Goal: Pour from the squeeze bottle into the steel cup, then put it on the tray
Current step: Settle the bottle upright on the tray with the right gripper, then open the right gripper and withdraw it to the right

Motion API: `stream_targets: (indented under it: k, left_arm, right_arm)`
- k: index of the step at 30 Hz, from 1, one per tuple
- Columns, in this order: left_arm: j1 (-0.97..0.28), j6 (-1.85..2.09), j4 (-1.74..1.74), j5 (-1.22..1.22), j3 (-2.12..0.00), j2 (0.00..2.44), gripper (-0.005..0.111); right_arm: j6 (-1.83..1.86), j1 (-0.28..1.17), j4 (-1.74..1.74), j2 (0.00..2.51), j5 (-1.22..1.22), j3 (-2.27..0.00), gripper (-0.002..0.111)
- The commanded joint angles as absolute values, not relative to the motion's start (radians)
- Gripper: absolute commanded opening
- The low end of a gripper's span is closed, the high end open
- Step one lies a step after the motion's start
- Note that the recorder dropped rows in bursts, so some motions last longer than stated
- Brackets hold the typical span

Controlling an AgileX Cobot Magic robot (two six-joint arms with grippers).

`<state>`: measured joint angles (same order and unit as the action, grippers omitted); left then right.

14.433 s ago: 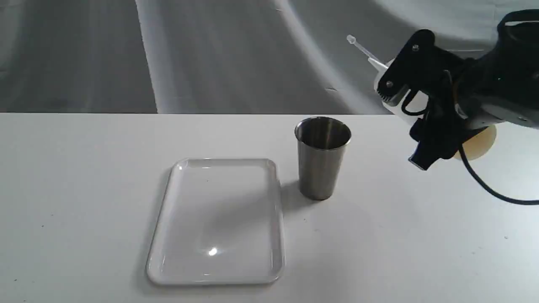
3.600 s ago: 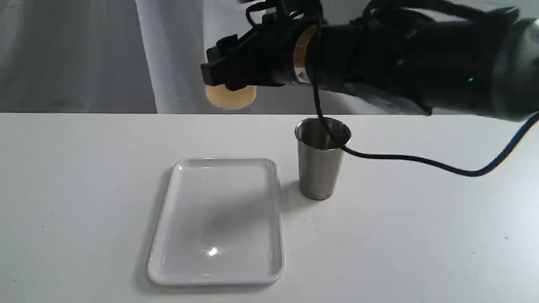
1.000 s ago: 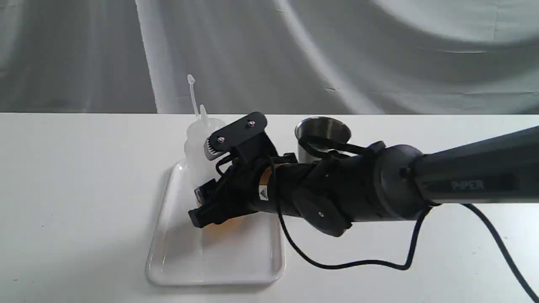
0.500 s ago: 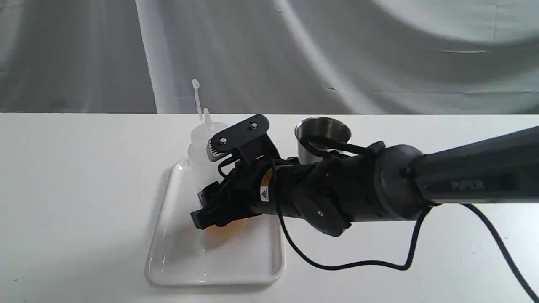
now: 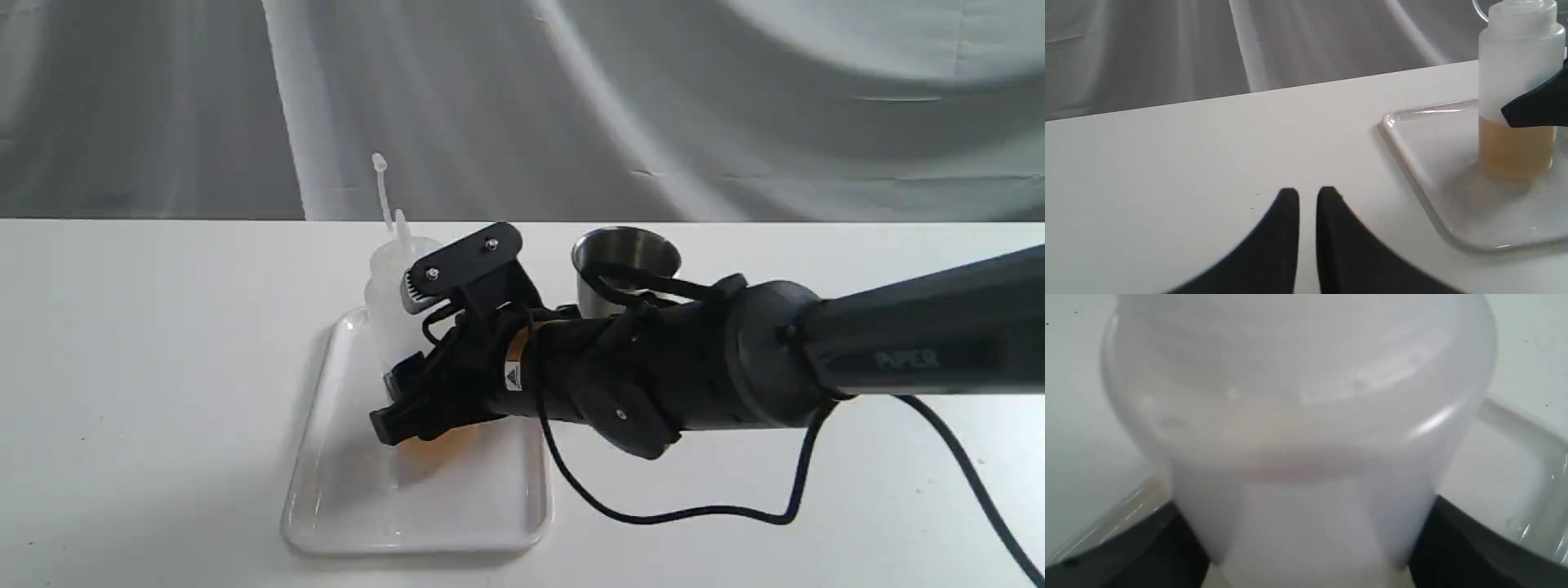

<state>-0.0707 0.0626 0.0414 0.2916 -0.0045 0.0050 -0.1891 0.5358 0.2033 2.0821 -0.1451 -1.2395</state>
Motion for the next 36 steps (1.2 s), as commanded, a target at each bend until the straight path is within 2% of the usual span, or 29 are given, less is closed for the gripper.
stream_targets:
  k: [1,3,5,7,10,12,27,36]
  left_arm:
    - [-0.074,0.061,0.044,0.285,0.0,0.0,0.008]
    - [-0.074,0.061,0.044,0.285,0.0,0.0,0.008]
    - [-0.074,0.061,0.044,0.285,0.0,0.0,0.008]
    - [-0.074,0.061,0.044,0.285,0.0,0.0,0.008]
    - [-0.074,0.061,0.044,0.285,0.0,0.0,0.008]
    - [-0.074,0.061,0.044,0.285,0.0,0.0,0.008]
    - [-0.074,0.061,0.044,0.285,0.0,0.0,0.008]
    - [-0.074,0.061,0.044,0.285,0.0,0.0,0.008]
  right_arm:
    - [-0.183,0.539,0.19,2.066,-0.171,-1.24,0.051]
    - [-0.179,0.539,0.19,2.066,-0.171,-1.24,0.054]
    - [-0.152,0.539,0.19,2.066,-0.171,-1.24,0.062]
    - [-0.132,0.539,0.19,2.066,-0.171,-1.24,0.076]
    - [-0.132,0.539,0.19,2.066,-0.171,-1.24,0.09]
    - [-0.132,0.539,0.19,2.066,-0.171,-1.24,0.095]
    - [-0.132,0.549,0.183,1.992,-0.148,-1.24,0.096]
    - [-0.184,0.549,0.283,1.826,0.006,-1.233,0.096]
